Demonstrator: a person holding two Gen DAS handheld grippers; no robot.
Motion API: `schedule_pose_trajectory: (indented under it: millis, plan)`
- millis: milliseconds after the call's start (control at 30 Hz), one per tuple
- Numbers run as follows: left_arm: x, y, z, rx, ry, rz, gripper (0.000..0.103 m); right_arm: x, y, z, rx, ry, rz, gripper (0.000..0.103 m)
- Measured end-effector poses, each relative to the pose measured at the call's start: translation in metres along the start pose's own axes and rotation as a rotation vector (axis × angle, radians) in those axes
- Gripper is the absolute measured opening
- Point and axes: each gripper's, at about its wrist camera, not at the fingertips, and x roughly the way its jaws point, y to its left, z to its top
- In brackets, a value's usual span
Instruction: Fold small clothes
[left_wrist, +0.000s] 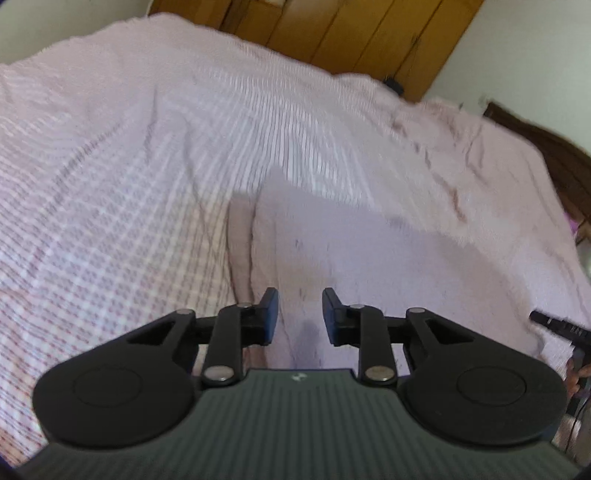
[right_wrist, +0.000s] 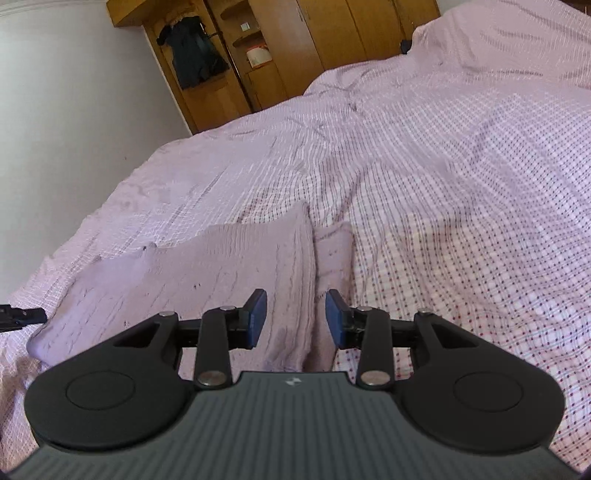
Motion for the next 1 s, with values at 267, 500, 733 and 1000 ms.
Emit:
schedule_pose_trajectory:
  millis: [267, 500, 733, 1000]
  plan:
    - [0.012, -0.004, -0.006, 0.031, -0.001, -0.01, 0.028, 0.016, 0.011, -0.009, -0.091, 0.066, 0.002, 0.031]
    - [0.026, -0.01, -0.013, 0.056, 0.044, -0.027, 0.027, 0.022, 0.007, -0.015, -0.018, 0.056, -0.005, 0.032]
    - [0.012, -0.017, -0.014, 0.083, -0.007, -0.077, 0.001, 0.005, -0.012, -0.025, 0.215, -0.025, 0.085, 0.007]
    - [-0.003, -0.028, -0.017, 0.099, -0.031, -0.095, 0.001, -0.048, -0.015, -0.054, 0.339, -0.066, 0.081, 0.007]
